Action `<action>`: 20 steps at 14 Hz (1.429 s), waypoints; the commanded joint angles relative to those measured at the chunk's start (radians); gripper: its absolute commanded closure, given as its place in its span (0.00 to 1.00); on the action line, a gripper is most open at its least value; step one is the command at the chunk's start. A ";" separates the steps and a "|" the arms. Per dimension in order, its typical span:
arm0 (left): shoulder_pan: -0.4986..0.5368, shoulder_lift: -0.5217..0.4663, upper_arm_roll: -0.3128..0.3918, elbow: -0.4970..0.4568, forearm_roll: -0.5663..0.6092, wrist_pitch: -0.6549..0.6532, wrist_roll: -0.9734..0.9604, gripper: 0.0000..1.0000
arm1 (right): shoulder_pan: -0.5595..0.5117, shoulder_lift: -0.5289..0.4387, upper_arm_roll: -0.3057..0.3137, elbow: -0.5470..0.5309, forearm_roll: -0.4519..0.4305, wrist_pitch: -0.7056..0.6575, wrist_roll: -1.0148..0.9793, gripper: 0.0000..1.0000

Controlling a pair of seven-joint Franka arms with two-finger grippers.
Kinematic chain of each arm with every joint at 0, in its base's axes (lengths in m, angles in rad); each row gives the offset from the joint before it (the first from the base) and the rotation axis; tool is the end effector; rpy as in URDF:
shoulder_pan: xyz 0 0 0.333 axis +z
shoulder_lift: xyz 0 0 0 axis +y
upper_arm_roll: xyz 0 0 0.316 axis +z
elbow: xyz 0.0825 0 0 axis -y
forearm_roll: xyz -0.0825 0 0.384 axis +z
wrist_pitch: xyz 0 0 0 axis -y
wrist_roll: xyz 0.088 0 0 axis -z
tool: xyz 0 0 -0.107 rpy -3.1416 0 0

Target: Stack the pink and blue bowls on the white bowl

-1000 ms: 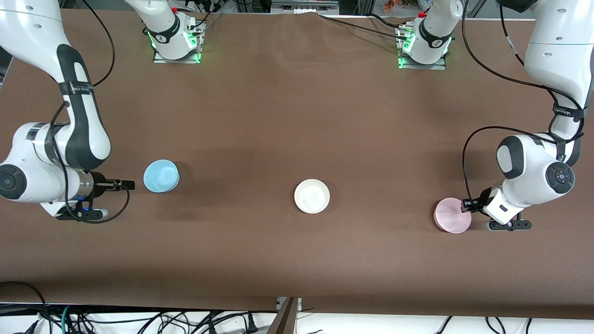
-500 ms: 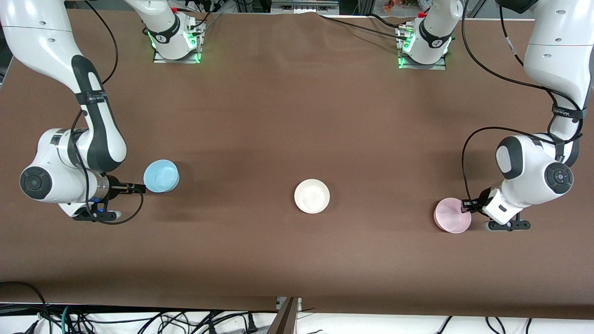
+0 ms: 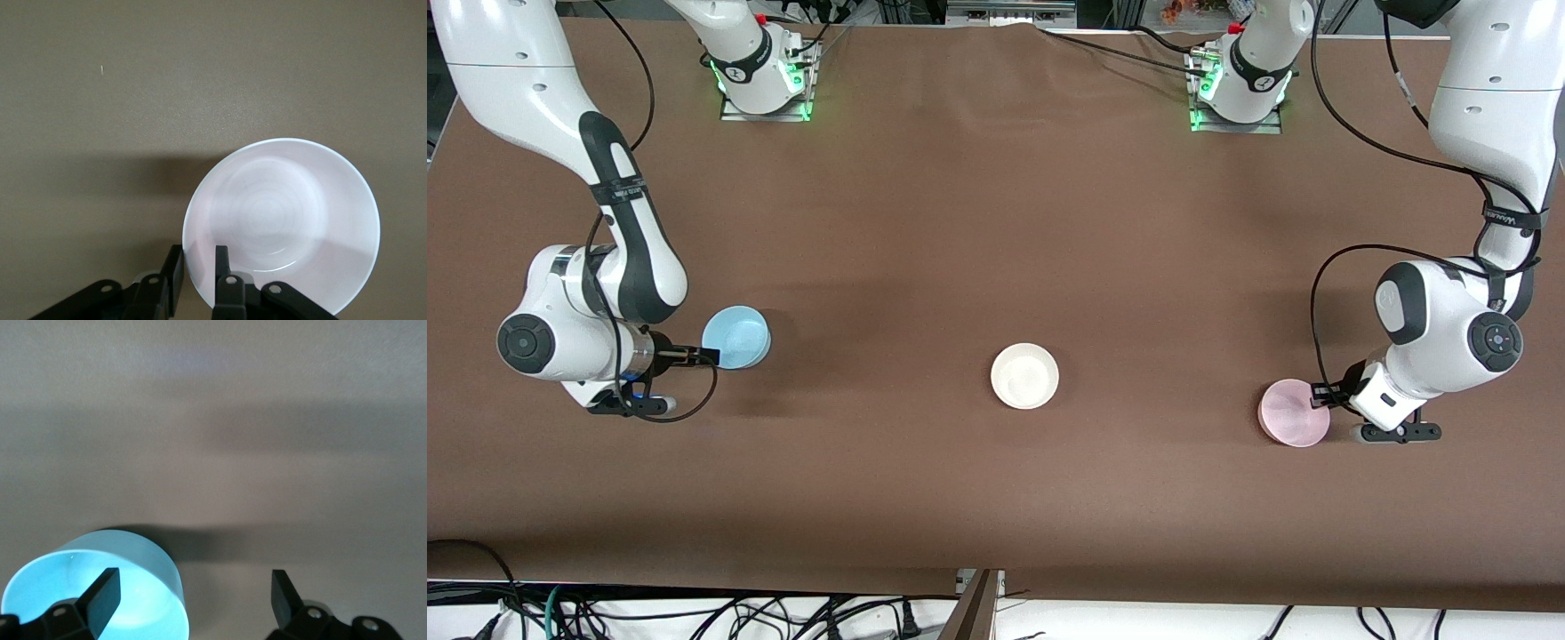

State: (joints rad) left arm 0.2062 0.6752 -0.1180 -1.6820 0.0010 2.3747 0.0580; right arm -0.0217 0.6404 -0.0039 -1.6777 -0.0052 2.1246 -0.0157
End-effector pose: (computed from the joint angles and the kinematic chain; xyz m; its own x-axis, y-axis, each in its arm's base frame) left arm 0.6784 0.0686 0.2118 0.9981 0.0568 0.0251 0.0549 -0.9959 0.0716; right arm 0.6583 -0.0169 0.2147 0.9813 -0.0064 -0.1924 -0.0059 -1.0000 0.0031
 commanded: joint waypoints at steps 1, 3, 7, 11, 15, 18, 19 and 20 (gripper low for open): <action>-0.001 0.001 0.000 0.007 0.024 0.004 0.009 0.79 | 0.000 -0.030 0.005 -0.046 0.011 0.011 0.010 0.00; -0.001 0.001 0.000 0.008 0.024 0.004 0.009 0.87 | 0.003 -0.028 0.007 -0.057 0.011 0.015 0.010 0.00; -0.001 0.003 0.000 0.007 0.025 0.004 0.009 0.98 | 0.008 -0.028 0.005 -0.051 0.010 0.006 0.006 0.00; -0.004 0.001 0.000 0.008 0.025 0.004 0.008 1.00 | 0.008 -0.022 0.005 -0.050 0.008 0.014 0.003 0.00; -0.005 -0.003 -0.002 0.011 0.017 0.004 -0.006 1.00 | 0.008 -0.028 0.005 -0.045 0.004 0.008 -0.007 0.00; -0.007 -0.008 -0.011 0.051 0.007 -0.003 -0.065 1.00 | 0.026 -0.027 0.005 -0.050 0.002 0.015 0.002 0.00; -0.016 -0.009 -0.025 0.067 0.005 -0.009 -0.105 1.00 | 0.023 -0.030 0.005 -0.051 0.002 0.012 0.002 0.00; -0.019 -0.009 -0.043 0.079 0.001 -0.009 -0.142 1.00 | 0.023 -0.033 0.005 -0.051 0.002 0.009 0.002 0.00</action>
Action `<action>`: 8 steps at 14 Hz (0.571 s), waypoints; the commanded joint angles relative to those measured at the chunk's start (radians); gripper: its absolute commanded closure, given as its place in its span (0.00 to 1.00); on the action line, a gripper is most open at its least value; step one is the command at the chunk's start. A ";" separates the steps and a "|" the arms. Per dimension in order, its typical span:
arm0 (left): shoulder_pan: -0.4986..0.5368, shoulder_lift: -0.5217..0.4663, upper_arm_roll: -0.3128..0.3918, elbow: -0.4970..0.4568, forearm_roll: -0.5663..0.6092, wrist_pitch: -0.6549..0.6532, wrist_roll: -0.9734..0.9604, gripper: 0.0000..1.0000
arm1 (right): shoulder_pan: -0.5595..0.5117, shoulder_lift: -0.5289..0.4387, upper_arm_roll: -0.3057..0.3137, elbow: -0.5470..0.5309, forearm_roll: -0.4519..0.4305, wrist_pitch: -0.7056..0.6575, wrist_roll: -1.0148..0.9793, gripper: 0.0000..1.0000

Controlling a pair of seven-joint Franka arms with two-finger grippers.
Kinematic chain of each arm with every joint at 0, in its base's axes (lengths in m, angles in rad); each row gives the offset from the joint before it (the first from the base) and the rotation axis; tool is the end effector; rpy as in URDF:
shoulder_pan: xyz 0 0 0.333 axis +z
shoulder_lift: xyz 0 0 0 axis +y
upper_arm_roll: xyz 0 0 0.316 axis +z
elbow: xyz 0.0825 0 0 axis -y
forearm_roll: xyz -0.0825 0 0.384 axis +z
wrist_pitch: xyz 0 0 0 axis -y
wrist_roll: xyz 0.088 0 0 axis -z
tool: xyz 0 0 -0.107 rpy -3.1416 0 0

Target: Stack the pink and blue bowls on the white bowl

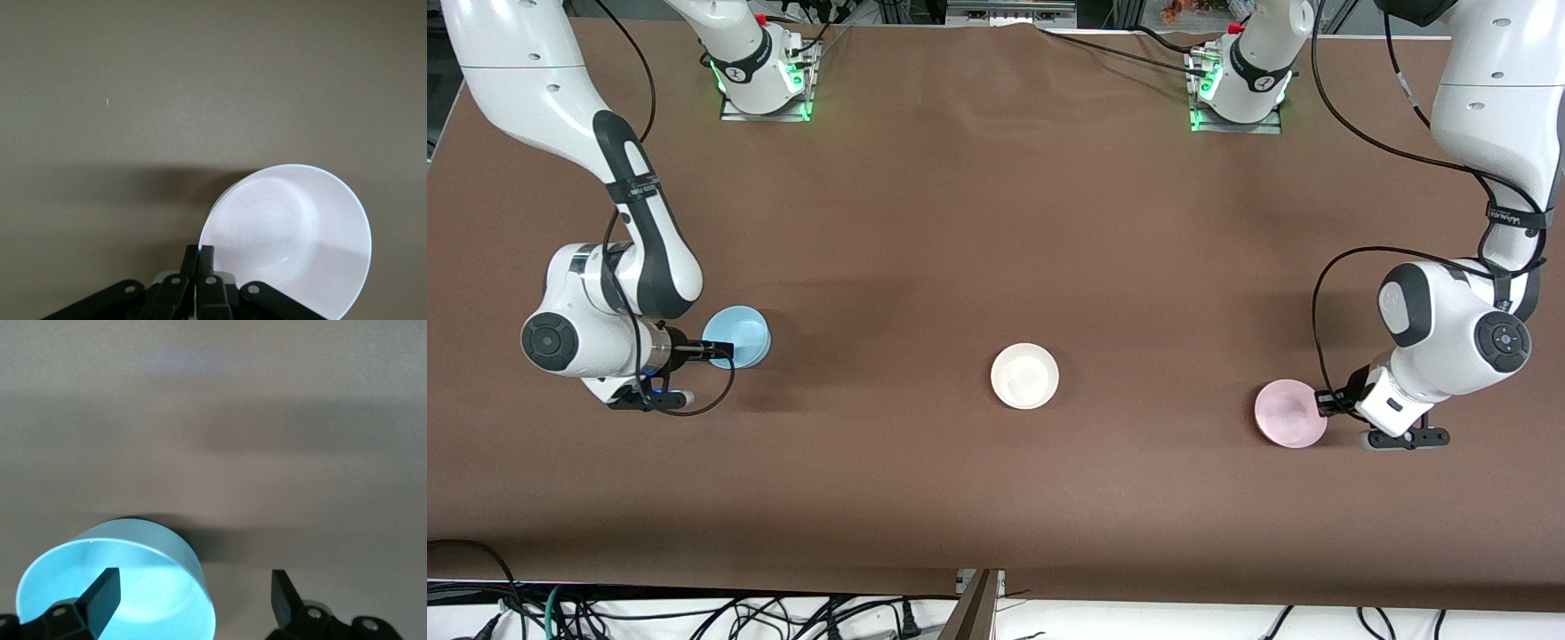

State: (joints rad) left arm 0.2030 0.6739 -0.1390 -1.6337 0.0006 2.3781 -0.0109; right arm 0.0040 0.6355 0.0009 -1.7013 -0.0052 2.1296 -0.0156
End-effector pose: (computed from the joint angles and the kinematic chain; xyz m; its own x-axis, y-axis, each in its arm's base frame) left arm 0.6950 0.0570 0.2346 0.9911 0.1106 0.0740 0.1040 -0.9908 0.0868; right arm 0.6520 0.0029 0.2088 0.9783 0.0231 -0.2057 0.0236 -0.9997 0.0000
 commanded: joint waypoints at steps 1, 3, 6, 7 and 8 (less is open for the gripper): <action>-0.017 -0.010 -0.034 0.032 -0.002 -0.014 -0.107 1.00 | -0.002 -0.045 0.001 -0.031 0.002 0.003 0.003 0.00; -0.016 -0.025 -0.070 0.032 -0.002 -0.036 -0.174 1.00 | -0.001 -0.086 0.001 -0.032 0.002 -0.002 -0.004 0.00; -0.017 -0.053 -0.146 0.031 -0.001 -0.071 -0.320 1.00 | -0.009 -0.152 0.001 -0.107 0.001 -0.001 -0.006 0.00; -0.017 -0.057 -0.174 0.031 0.002 -0.079 -0.369 1.00 | -0.010 -0.172 0.001 -0.130 0.001 0.010 -0.006 0.00; -0.017 -0.066 -0.201 0.029 0.004 -0.086 -0.417 1.00 | -0.012 -0.187 0.001 -0.158 0.001 0.027 -0.007 0.00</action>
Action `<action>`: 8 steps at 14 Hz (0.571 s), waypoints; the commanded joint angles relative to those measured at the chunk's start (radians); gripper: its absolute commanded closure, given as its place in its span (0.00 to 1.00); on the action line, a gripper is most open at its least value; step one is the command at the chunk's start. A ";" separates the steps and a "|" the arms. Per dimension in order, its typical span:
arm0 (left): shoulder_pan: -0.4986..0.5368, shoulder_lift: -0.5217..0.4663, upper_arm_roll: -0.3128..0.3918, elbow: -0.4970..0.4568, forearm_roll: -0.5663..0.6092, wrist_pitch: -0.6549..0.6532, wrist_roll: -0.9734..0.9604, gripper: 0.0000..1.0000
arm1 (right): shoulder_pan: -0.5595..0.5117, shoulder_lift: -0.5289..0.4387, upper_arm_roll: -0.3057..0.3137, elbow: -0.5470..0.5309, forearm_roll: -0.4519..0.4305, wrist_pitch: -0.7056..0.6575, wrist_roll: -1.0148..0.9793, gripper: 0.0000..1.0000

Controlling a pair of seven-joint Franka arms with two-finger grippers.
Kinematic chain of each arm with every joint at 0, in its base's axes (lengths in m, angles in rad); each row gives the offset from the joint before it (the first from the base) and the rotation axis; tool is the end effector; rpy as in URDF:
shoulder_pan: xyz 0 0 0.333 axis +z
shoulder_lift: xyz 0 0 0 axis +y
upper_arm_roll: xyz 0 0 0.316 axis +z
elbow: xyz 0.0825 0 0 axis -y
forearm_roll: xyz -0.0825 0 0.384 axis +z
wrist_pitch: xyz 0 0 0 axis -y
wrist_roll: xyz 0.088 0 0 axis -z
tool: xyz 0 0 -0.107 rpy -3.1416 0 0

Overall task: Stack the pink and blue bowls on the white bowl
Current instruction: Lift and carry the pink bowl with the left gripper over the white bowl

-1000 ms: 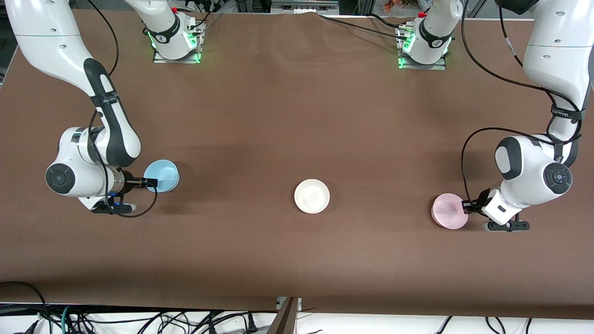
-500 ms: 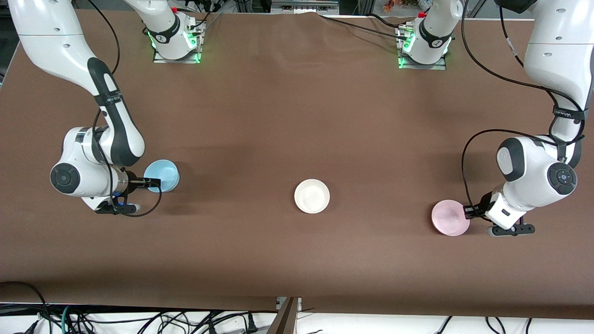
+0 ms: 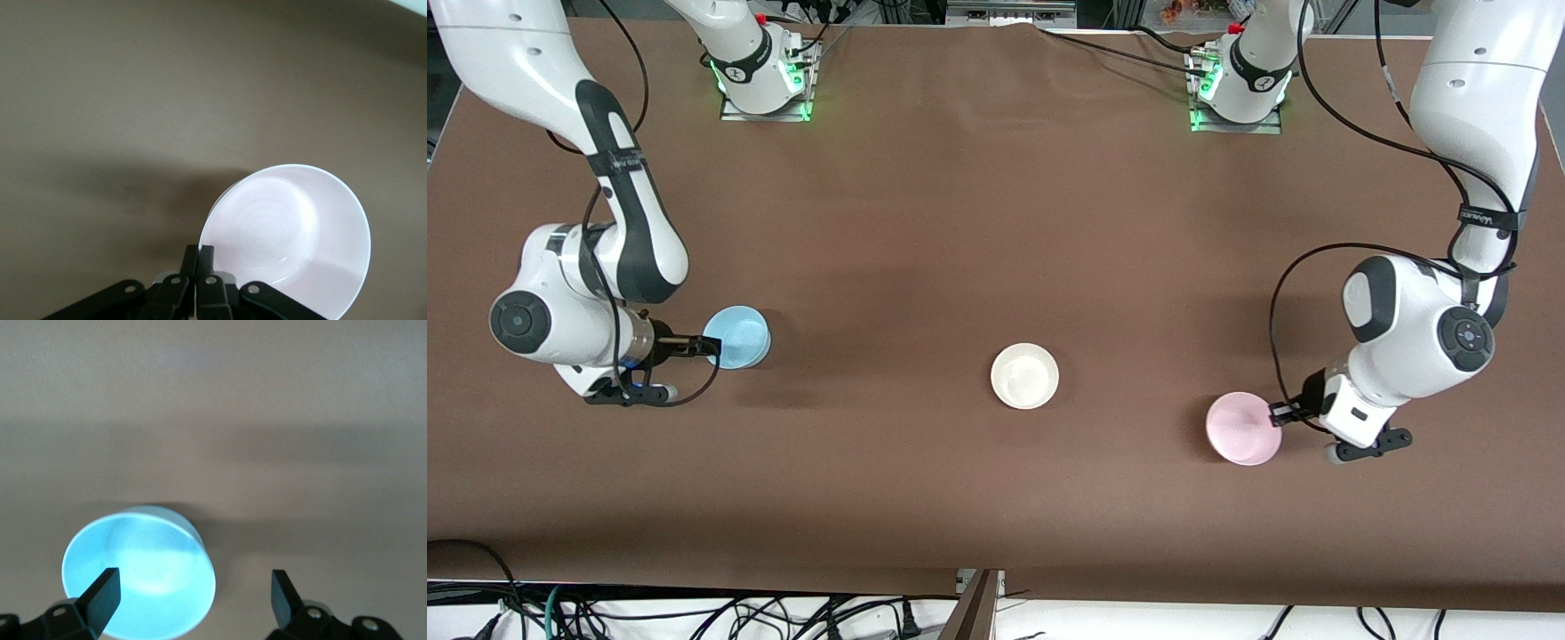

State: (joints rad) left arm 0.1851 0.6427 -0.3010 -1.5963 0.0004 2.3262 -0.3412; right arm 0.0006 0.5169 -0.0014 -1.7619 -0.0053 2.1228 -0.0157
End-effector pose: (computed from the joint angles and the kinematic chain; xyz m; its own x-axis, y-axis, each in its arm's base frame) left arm 0.7045 -0.0507 0.2807 0.9555 0.2920 0.0417 0.2780 -0.9389 0.2030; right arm 0.6436 -0.0007 0.2605 0.9877 0.0178 -0.1554 0.0183 -0.9998 0.0023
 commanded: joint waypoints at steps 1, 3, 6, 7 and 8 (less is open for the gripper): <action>0.000 -0.043 -0.067 -0.013 0.006 -0.036 -0.138 1.00 | -0.016 -0.092 0.003 -0.132 0.001 0.063 -0.009 0.00; -0.025 -0.057 -0.113 -0.021 0.012 -0.036 -0.266 1.00 | -0.020 -0.129 0.003 -0.209 0.001 0.127 -0.009 0.00; -0.128 -0.064 -0.113 -0.018 0.017 -0.036 -0.450 1.00 | -0.025 -0.136 0.003 -0.281 0.001 0.231 -0.009 0.00; -0.159 -0.064 -0.112 -0.019 0.017 -0.034 -0.491 1.00 | -0.027 -0.132 0.003 -0.289 0.001 0.276 -0.009 0.00; -0.182 -0.063 -0.110 -0.021 0.018 -0.033 -0.525 1.00 | -0.027 -0.124 0.003 -0.287 0.001 0.304 -0.009 0.00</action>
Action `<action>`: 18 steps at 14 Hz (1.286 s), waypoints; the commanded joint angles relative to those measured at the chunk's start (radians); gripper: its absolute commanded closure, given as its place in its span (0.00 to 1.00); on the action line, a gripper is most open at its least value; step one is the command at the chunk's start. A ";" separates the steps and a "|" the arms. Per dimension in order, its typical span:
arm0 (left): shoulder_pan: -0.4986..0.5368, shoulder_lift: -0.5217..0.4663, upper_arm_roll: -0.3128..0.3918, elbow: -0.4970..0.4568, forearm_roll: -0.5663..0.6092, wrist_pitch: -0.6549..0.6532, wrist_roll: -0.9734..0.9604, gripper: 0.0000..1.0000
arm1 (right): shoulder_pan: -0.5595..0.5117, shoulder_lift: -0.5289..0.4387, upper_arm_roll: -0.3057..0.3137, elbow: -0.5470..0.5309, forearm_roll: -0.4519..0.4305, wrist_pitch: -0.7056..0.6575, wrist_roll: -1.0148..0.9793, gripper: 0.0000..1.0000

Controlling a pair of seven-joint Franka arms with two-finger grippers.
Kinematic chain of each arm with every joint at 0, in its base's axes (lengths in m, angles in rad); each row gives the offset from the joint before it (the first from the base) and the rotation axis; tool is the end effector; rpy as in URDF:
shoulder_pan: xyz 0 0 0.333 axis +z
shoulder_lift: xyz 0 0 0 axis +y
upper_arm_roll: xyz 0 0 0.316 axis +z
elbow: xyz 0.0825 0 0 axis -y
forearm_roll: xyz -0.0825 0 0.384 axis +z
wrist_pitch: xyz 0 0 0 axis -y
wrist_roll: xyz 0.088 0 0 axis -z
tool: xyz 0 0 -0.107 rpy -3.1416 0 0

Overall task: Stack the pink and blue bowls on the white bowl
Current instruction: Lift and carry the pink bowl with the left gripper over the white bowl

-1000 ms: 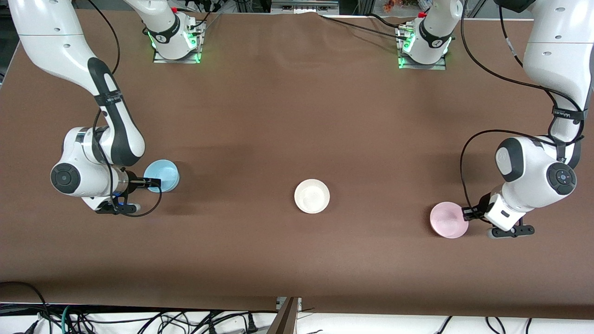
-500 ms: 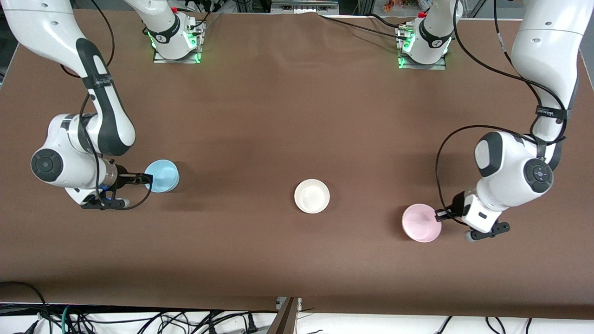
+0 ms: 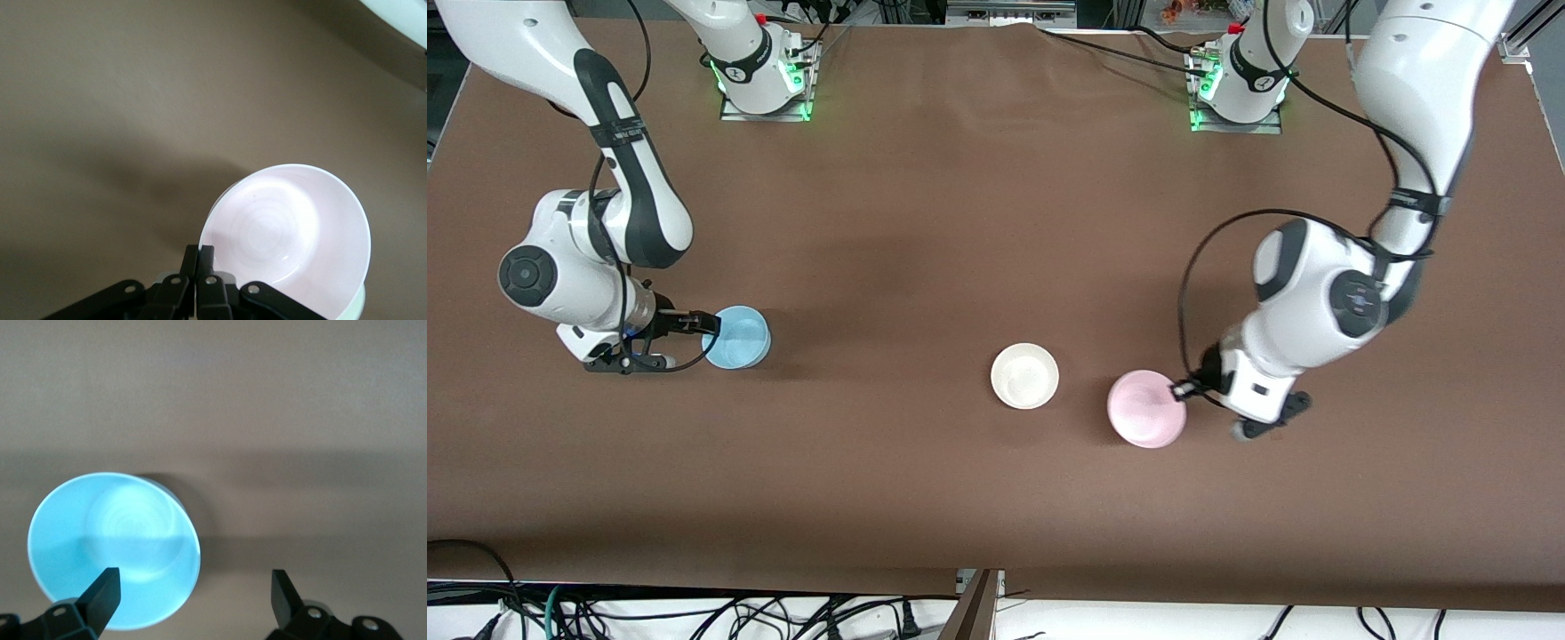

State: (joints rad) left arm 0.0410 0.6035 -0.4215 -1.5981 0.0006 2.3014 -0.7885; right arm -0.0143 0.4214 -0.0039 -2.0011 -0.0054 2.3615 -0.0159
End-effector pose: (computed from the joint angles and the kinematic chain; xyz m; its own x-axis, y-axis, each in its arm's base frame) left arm 0.6702 -0.2202 0.3188 0.8835 0.4636 -0.0673 0.4641 -0.8465 0.2609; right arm 0.6008 -0.0109 0.2409 0.9981 0.0018 -0.0610 0.0021 -1.0000 0.0042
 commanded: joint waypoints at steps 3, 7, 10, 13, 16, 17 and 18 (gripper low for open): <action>-0.091 -0.015 0.009 -0.020 0.068 0.003 -0.190 1.00 | -0.012 0.016 0.005 -0.048 0.001 0.159 -0.009 0.00; -0.154 -0.002 0.010 -0.037 0.078 0.091 -0.300 1.00 | -0.012 0.057 0.005 -0.050 0.005 0.179 -0.006 0.00; -0.185 0.015 0.010 -0.056 0.137 0.136 -0.379 1.00 | -0.012 0.076 0.007 -0.050 0.008 0.182 0.004 0.00; -0.210 0.033 0.010 -0.056 0.189 0.136 -0.440 1.00 | -0.010 0.073 0.007 -0.048 0.008 0.167 0.010 0.30; -0.230 0.039 0.010 -0.057 0.196 0.148 -0.480 1.00 | -0.012 0.071 0.007 -0.042 0.008 0.160 0.007 0.50; -0.233 0.039 0.010 -0.057 0.194 0.150 -0.482 1.00 | -0.010 0.071 0.007 -0.044 0.008 0.159 0.007 0.60; -0.239 0.039 0.010 -0.057 0.194 0.150 -0.489 1.00 | -0.010 0.071 0.007 -0.044 0.008 0.153 0.005 0.69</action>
State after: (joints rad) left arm -0.1824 0.6493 -0.4195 -1.6514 0.1628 2.4374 -1.2373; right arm -0.0160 0.5081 -0.0042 -2.0342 -0.0053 2.5250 -0.0114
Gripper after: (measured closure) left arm 0.978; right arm 0.559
